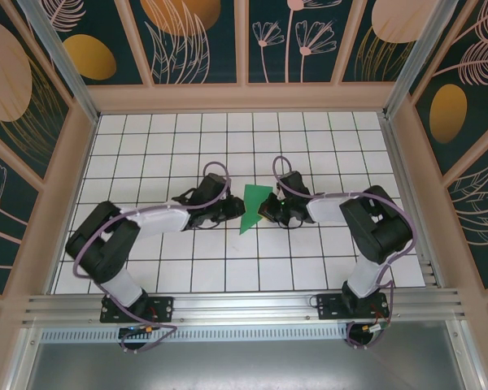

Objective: Fold a paper plane with a square sheet of paper (pick it up from the middle)

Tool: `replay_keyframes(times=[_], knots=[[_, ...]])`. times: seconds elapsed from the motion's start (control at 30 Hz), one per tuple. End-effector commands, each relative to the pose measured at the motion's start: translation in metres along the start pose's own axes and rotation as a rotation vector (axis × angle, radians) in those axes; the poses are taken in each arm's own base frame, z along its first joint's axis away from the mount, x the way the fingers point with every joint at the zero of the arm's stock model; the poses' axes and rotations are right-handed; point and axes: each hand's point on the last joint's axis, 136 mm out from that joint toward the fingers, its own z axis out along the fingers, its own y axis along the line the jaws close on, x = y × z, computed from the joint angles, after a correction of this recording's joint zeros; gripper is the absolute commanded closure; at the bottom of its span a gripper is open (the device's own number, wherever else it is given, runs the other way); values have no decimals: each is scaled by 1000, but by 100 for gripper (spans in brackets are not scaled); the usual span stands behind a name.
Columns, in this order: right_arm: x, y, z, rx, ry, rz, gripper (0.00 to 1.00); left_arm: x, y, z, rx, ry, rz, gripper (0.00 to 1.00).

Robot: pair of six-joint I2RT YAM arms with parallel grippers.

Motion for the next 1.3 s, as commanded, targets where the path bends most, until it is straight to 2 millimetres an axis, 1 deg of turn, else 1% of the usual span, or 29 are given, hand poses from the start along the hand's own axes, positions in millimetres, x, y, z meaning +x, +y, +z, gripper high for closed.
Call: replay_keyframes(times=[0.0, 0.1, 0.23, 0.33, 0.4, 0.53, 0.6, 0.67, 0.77, 0.8, 1.07, 1.27], knots=[[5, -36, -1, 117, -37, 124, 98, 9, -17, -7, 118, -25, -87, 73], [6, -43, -1, 129, -47, 160, 98, 22, -21, -7, 161, -16, -110, 75], [8, -49, 2, 145, -42, 190, 98, 37, -21, 5, 182, 23, -140, 79], [10, -53, 3, 155, -37, 205, 98, 42, -22, 14, 196, 35, -159, 82], [11, -56, 4, 159, -34, 215, 98, 41, -21, 18, 193, 31, -172, 84], [14, -58, 5, 157, -25, 228, 98, 38, -10, 23, 156, -4, -198, 88], [15, -59, 5, 156, -21, 230, 98, 36, -7, 24, 144, -16, -197, 89], [16, -59, 5, 153, -18, 232, 98, 36, 0, 25, 115, -31, -198, 90], [17, -59, 5, 149, -11, 234, 98, 37, 8, 25, 89, -39, -191, 90], [18, -59, 5, 151, -9, 236, 98, 42, 17, 31, 63, -27, -193, 90], [21, -61, 5, 151, 1, 241, 98, 44, 28, 35, 28, -34, -190, 92], [23, -65, 2, 159, -2, 234, 98, 45, 47, 36, -50, -53, -190, 94]])
